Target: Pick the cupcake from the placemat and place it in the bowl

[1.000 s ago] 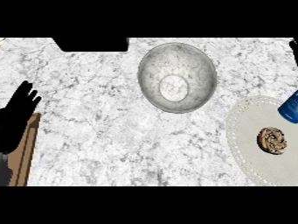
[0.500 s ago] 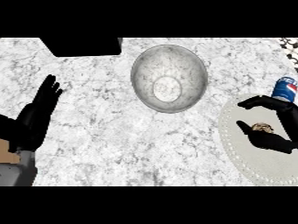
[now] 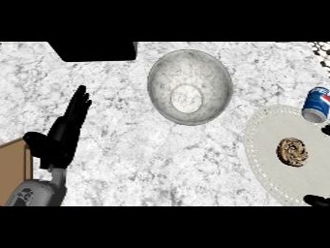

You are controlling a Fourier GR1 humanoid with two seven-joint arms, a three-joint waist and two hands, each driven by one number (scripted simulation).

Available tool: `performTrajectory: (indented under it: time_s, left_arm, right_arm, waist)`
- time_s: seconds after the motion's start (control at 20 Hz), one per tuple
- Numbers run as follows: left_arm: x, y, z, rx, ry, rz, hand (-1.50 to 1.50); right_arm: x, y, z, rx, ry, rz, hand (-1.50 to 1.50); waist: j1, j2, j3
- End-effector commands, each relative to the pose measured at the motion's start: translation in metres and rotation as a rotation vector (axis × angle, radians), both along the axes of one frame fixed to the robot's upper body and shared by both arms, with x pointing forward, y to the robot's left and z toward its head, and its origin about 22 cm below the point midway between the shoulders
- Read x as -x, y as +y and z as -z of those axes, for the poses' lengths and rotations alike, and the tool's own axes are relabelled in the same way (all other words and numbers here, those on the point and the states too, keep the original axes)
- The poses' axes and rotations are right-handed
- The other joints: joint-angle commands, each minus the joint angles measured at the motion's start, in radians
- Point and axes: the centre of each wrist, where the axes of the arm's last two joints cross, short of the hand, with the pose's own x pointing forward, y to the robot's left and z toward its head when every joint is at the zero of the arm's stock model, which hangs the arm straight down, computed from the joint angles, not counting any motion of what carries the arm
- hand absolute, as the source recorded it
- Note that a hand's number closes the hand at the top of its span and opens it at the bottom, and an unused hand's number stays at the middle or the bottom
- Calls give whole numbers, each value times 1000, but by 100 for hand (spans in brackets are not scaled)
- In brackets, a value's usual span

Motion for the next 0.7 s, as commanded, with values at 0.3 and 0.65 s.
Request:
performTrajectory:
  time_s: [0.3, 0.65]
  left_arm:
    - [7, -5, -22, -9, 5, 21, 0]
    - [-3, -25, 12, 12, 3, 40, 0]
  right_arm:
    - [13, -15, -77, 223, 115, 128, -150]
    - [-12, -25, -103, 370, 365, 94, -150]
  waist:
    - [26, -1, -2]
    - [31, 6, -3]
